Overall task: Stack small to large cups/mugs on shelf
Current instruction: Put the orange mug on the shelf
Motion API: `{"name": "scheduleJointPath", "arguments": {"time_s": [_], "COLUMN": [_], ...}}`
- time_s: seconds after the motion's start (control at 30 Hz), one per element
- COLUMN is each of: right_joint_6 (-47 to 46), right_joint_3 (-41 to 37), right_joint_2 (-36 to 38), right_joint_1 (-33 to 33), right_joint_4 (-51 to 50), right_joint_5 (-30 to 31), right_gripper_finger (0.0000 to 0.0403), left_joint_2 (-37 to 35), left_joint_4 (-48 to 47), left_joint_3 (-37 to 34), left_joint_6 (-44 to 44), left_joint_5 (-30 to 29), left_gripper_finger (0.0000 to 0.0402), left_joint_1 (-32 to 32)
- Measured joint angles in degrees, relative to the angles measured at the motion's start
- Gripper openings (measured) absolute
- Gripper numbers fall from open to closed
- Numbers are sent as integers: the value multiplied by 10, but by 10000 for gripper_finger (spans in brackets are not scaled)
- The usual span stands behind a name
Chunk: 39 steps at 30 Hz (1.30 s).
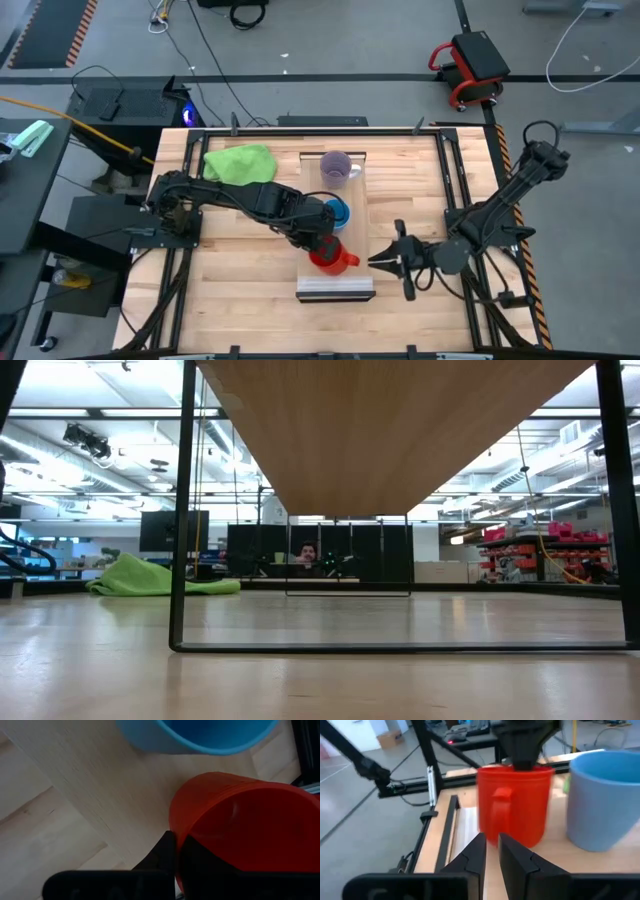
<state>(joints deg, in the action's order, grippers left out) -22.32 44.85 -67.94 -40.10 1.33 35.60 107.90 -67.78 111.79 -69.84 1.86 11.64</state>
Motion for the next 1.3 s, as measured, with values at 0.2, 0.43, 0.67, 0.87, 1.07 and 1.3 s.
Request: {"name": "scheduleJointPath", "arguments": {"time_s": [0.2, 0.43, 0.67, 0.87, 1.07, 1.3], "right_joint_6": [-2, 0, 0, 3, 0, -13], "right_joint_3": [0, 1, 1, 1, 1, 0], "right_joint_2": [-31, -47, -56, -55, -55, -55], "right_joint_1": [2, 12, 36, 37, 37, 38], "right_joint_4": [2, 13, 11, 10, 2, -20], "right_joint_5": [-5, -5, -12, -16, -16, -10], "right_gripper_finger": [57, 57, 56, 56, 56, 56], "left_joint_2": [0, 0, 0, 0, 0, 0], "left_joint_4": [1, 1, -4, -3, 4, 28], "left_joint_3": [0, 0, 0, 0, 0, 0], "left_joint_6": [0, 4, 13, 18, 33, 41], "left_joint_5": [-6, -8, -8, -8, -4, 2], "left_gripper_finger": [13, 12, 11, 23, 20, 39], "left_joint_1": [-4, -9, -9, -9, -9, -7]}}
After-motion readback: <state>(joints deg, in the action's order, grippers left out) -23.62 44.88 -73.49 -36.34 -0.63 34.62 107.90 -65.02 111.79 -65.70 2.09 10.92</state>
